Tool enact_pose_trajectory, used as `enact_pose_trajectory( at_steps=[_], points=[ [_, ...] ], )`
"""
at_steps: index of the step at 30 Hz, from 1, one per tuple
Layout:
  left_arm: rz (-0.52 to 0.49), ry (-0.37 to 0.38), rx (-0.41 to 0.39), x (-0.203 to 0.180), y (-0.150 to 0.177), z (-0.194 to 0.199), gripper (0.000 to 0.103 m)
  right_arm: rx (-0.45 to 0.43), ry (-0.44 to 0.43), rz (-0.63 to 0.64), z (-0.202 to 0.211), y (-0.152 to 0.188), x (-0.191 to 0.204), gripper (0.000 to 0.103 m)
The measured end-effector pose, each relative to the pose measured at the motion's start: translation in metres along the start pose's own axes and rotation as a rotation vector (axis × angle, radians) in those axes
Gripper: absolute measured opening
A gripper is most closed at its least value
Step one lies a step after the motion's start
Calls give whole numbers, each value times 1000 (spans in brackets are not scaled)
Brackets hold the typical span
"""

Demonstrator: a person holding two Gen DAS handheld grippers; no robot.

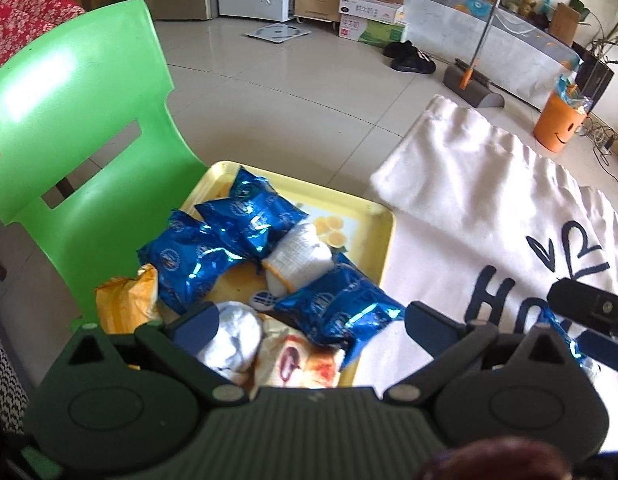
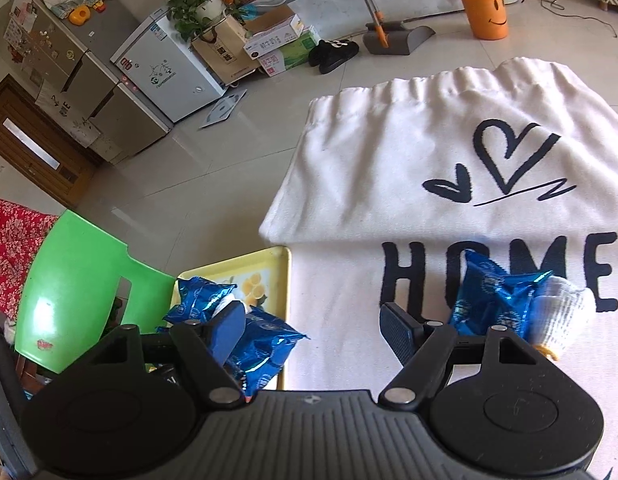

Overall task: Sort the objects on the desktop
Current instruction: 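Move both tools back over the last blue packet and glove on the cloth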

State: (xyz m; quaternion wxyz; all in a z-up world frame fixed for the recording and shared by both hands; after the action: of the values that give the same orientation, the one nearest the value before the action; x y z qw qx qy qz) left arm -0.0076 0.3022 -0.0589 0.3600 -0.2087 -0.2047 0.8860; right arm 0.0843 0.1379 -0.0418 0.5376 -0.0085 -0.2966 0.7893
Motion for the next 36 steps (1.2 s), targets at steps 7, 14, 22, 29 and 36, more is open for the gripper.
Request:
enact_pose_trajectory(
  at_steps=[7,14,22,29,36],
  points=[
    [-96,106,31,-62,14,-5,102,-43,68,-69,22,-15,-55,75],
    [-172,171,50,-114,21,-16,102,-99,144,-135,47,-27,-113,75],
    [-198,227,95,-150,33,-40,102,-87,228,-276,54,-27,-173,75],
    [-195,231,116,-163,39,-64,102,0,255,-402,38,-14,-198,75],
    [-158,250,133,-174,38,-86,102,71,259,-445,20,0,-203,75]
  ],
)
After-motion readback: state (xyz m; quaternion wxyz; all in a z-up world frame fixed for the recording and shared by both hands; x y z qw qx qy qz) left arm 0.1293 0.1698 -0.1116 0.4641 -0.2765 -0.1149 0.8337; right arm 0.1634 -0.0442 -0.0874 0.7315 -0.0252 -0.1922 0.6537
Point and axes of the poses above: each gripper's, at about its wrist camera, not at the fingertips, and z roughly against the way its jaws point, x to its left, y to its underside, the point moved 8 cm from there along -z, roughly the way its jaws point, and after that the axes turned 11 degrees about y, right-handed, at the moved point
